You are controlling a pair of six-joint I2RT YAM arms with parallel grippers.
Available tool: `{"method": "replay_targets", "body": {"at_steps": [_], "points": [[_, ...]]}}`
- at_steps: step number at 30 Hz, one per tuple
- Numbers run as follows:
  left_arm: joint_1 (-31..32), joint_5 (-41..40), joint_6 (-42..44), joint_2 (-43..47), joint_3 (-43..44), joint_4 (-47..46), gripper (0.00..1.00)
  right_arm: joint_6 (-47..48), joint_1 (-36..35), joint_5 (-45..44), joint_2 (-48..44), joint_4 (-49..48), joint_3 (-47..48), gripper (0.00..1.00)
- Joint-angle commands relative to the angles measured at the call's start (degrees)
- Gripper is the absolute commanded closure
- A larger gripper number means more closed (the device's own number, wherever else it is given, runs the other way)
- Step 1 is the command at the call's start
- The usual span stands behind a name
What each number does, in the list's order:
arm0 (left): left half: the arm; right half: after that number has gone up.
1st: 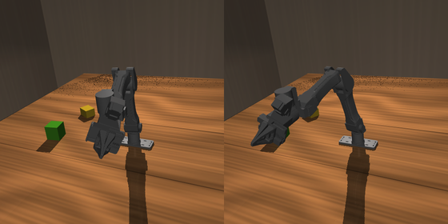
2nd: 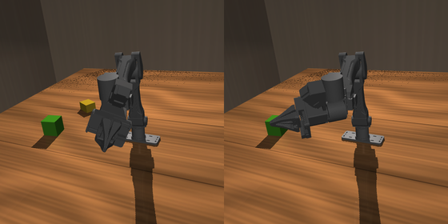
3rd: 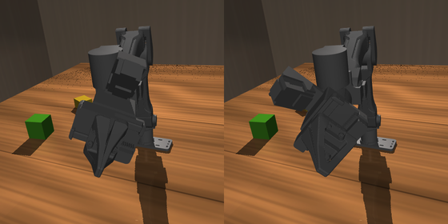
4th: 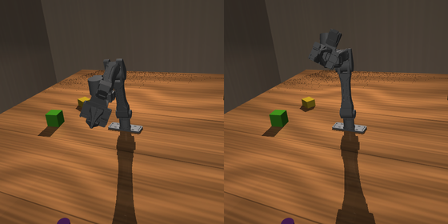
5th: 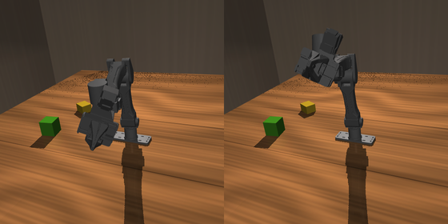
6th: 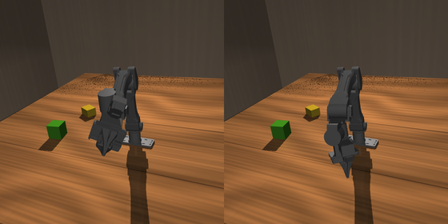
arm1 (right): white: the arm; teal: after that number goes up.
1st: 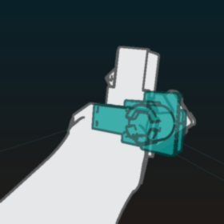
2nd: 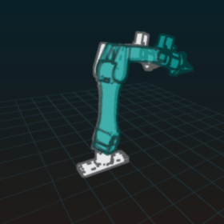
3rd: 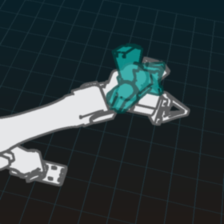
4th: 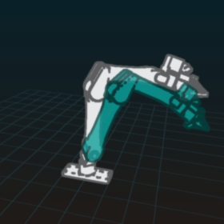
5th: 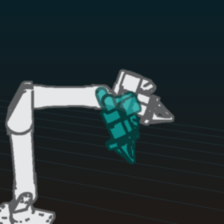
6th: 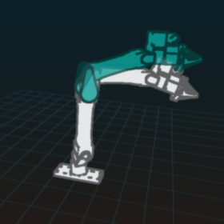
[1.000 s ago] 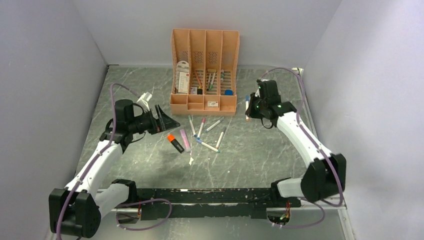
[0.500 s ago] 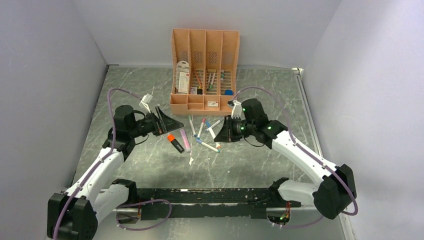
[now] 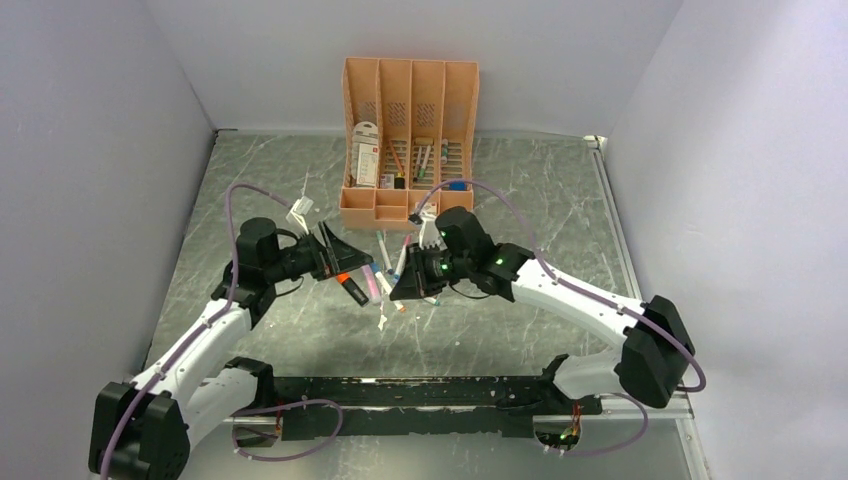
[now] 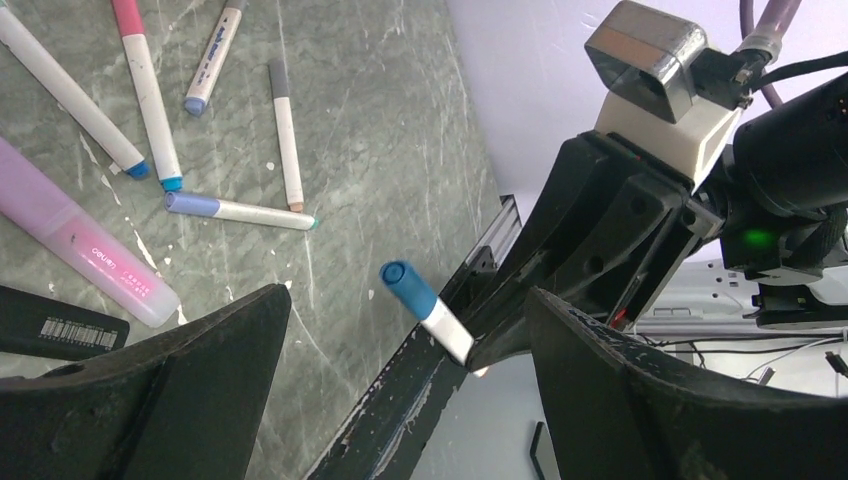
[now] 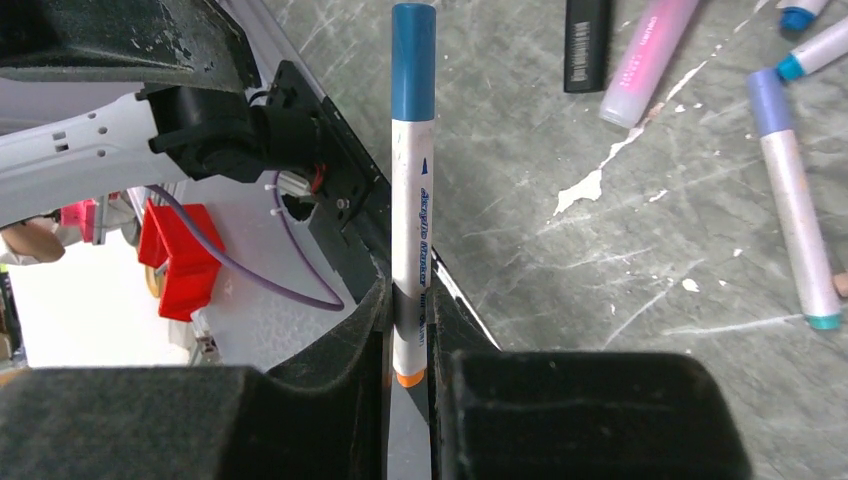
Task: Open the pen caps
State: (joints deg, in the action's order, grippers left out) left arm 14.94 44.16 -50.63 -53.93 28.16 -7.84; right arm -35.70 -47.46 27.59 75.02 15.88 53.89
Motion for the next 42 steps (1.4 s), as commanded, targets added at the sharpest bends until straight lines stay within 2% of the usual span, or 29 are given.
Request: {"method": "replay_targets", "body": {"at_steps": [1, 8, 15, 22, 35, 42], "points": [[1.3, -1.7, 0.0, -0.1, 0.2, -1.3, 0.02, -1.1, -1.7, -1.9, 1.3, -2.3, 2.7, 1.0], [2.7, -2.9, -0.3, -1.4, -0.3, -1.6, 0.13, -0.1, -2.1, -2.8, 2.4, -0.8, 5.5, 1.0], [4.3, -4.0, -0.9, -3.5, -0.7, -2.5, 0.31, 0.0, -2.1, -2.3, 3.5, -1.6, 5.5, 1.0], [4.9, -4.7, -1.3, -5.6, 0.3, -3.2, 0.35, 0.1, -2.1, -1.7, 3.5, -1.6, 4.6, 1.0], [5.6, -4.9, -3.5, -7.5, 0.0, -4.8, 0.7, -0.7, -4.3, -2.3, 5.0, -4.0, 1.4, 1.0], [6.4, -5.3, -4.9, -7.6, -0.6, -5.1, 0.82, -1.5, -4.7, -2.9, 5.2, -5.7, 0.4, 1.0]]}}
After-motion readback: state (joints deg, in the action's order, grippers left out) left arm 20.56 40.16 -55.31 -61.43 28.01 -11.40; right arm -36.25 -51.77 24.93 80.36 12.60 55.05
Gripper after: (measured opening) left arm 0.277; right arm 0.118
